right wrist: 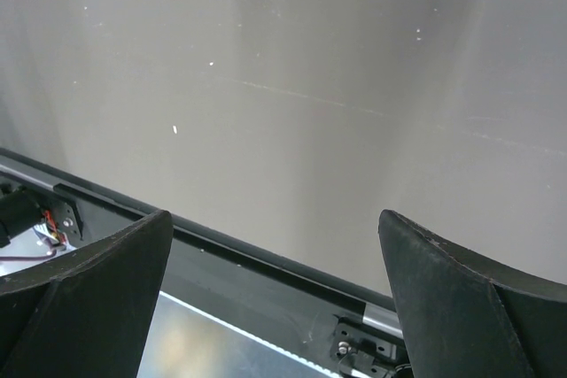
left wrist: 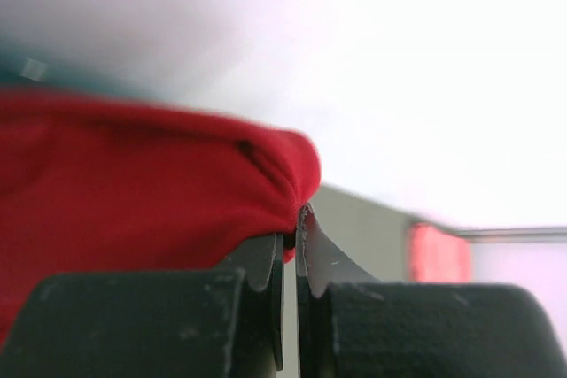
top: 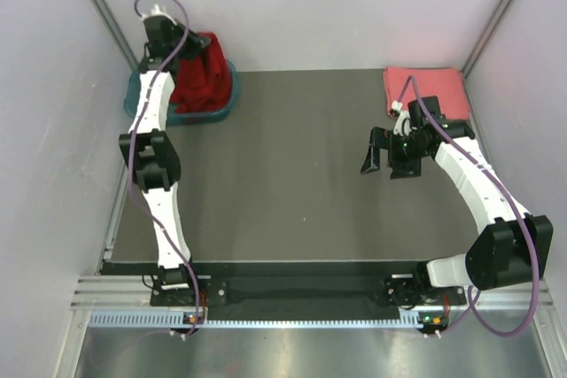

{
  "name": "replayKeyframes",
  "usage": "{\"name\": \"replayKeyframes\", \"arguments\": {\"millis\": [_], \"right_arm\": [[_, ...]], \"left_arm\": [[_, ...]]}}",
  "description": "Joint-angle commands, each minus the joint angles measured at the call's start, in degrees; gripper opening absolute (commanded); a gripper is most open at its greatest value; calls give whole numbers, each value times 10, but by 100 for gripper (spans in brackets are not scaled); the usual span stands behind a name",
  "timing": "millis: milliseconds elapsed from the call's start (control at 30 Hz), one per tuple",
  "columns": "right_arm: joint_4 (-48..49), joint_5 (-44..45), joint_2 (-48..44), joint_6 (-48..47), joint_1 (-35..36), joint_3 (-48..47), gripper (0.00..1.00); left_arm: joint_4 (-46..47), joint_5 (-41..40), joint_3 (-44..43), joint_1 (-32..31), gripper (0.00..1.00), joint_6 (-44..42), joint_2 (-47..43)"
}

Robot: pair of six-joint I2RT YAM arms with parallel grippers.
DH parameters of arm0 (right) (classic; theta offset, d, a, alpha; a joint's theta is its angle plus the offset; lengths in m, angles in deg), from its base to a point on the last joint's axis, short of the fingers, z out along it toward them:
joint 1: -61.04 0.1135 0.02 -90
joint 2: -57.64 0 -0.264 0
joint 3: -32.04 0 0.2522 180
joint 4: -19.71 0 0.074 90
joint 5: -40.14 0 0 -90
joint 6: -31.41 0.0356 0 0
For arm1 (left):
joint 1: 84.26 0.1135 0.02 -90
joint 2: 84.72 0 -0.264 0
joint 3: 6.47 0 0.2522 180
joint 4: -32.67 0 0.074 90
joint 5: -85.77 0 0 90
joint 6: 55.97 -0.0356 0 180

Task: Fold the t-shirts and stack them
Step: Grab the tshirt from the pile, then move the tshirt to the center of the board

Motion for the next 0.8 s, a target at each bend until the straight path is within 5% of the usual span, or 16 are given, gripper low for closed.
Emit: {"name": "replayKeyframes", "arguments": {"millis": [0, 167, 267, 367, 433, 467, 500, 633, 767], "right_arm": [[20, -13, -17, 7, -2, -10, 100], [40, -41, -21, 12, -2, -3, 100], [46, -49, -20, 9, -2, 1, 100], [51, -55, -22, 5, -2, 9, 100], [60, -63, -23, 7, 1, 22, 100], [62, -65, -26, 8, 3, 26, 99], [65, -65, -28, 9, 8, 34, 100], [73, -54, -27, 5, 31, 47, 100], [77, -26, -27, 12, 56, 53, 100]], "left_arm": [[74, 40, -57, -19, 0, 24, -164], [29, 76, -36, -66, 0, 31, -268], [-19, 100, 59, -98, 6, 32, -370], [-29, 103, 204, -143, 41, 25, -476], [-64, 83, 264, -183, 55, -6, -526], [-71, 84, 321, -195, 82, -15, -569], [-116, 92, 340, -207, 93, -35, -586], [-281, 56, 421, -215, 99, -100, -651], [-349, -12, 561, -215, 99, -138, -752]]}}
